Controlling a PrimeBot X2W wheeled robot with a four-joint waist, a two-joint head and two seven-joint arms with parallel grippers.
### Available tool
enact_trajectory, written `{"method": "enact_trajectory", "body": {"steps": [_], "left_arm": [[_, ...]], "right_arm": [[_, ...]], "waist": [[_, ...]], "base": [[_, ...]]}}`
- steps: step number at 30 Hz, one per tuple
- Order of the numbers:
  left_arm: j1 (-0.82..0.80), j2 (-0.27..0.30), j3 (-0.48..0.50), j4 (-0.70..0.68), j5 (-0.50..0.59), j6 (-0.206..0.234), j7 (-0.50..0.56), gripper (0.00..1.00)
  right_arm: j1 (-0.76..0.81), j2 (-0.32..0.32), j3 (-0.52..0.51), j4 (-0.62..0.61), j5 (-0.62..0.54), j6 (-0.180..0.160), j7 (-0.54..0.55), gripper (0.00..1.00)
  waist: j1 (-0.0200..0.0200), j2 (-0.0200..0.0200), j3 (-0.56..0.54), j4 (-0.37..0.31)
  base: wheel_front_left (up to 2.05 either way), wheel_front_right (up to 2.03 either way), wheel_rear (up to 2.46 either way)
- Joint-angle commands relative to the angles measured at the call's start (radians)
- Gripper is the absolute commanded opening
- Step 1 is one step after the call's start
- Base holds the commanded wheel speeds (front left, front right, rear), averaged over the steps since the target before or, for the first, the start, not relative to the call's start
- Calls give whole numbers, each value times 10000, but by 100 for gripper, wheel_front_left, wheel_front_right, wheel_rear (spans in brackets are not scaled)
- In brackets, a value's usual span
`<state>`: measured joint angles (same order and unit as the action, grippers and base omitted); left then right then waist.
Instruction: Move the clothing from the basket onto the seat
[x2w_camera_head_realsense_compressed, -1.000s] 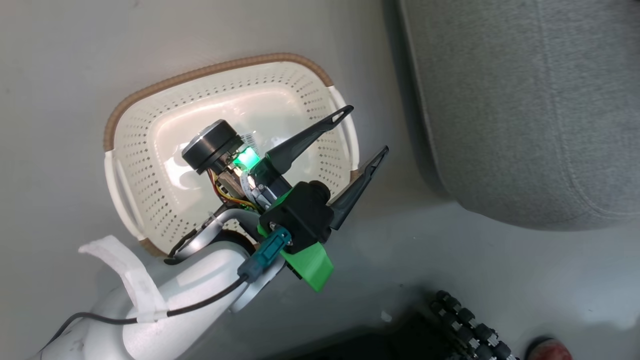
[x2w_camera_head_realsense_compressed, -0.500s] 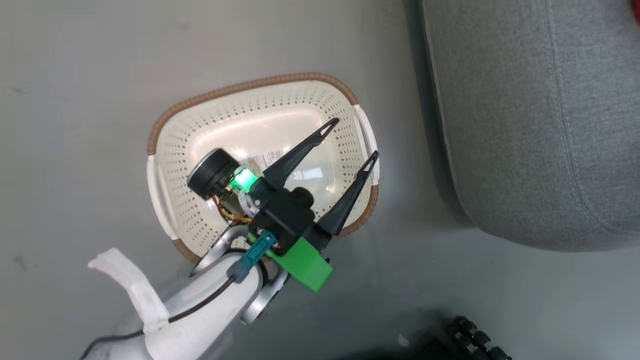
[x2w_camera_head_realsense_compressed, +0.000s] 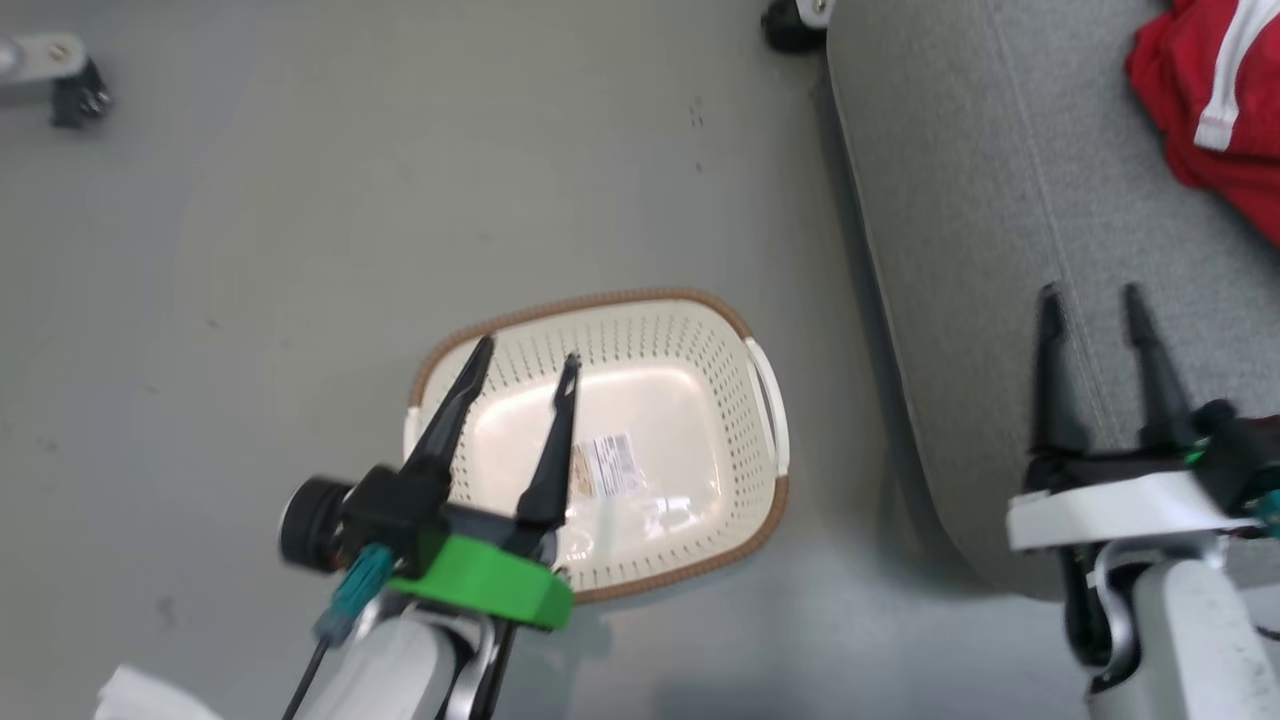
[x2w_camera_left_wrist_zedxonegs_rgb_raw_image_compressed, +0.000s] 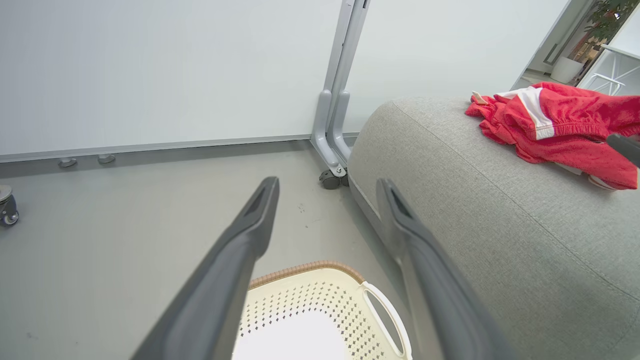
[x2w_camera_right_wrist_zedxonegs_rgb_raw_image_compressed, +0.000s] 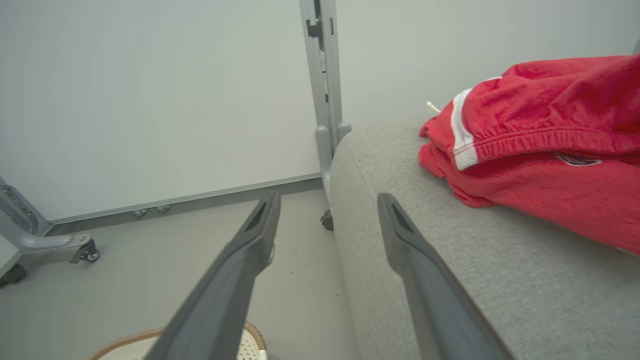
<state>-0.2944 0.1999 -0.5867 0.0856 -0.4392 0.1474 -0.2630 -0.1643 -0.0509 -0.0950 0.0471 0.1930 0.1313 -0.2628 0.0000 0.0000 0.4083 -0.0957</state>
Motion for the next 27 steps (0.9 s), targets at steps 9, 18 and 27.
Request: {"method": "enact_trajectory", "body": {"steps": [9,18,27], "left_arm": [[3285,-603,2907,-1044,1607,-350,-11,100],[5255,-1057,4693,-1676,2513,-1202,-10,100],[6603,-1345,5480,-1521,3095,-1778,-11,100]], "right_arm": [[1454,-30,1347,195,-212,-12,-28,100],[2733,-191,1255,98,-244,-10,-28,100],[3552,-381,1617,186,-461,-10,-28,100]], "waist": [[0,0,-3847,943],[0,0,-4767,882],[0,0,-5255,488]], "base": [[0,0,0],[0,0,0],[0,0,0]]}}
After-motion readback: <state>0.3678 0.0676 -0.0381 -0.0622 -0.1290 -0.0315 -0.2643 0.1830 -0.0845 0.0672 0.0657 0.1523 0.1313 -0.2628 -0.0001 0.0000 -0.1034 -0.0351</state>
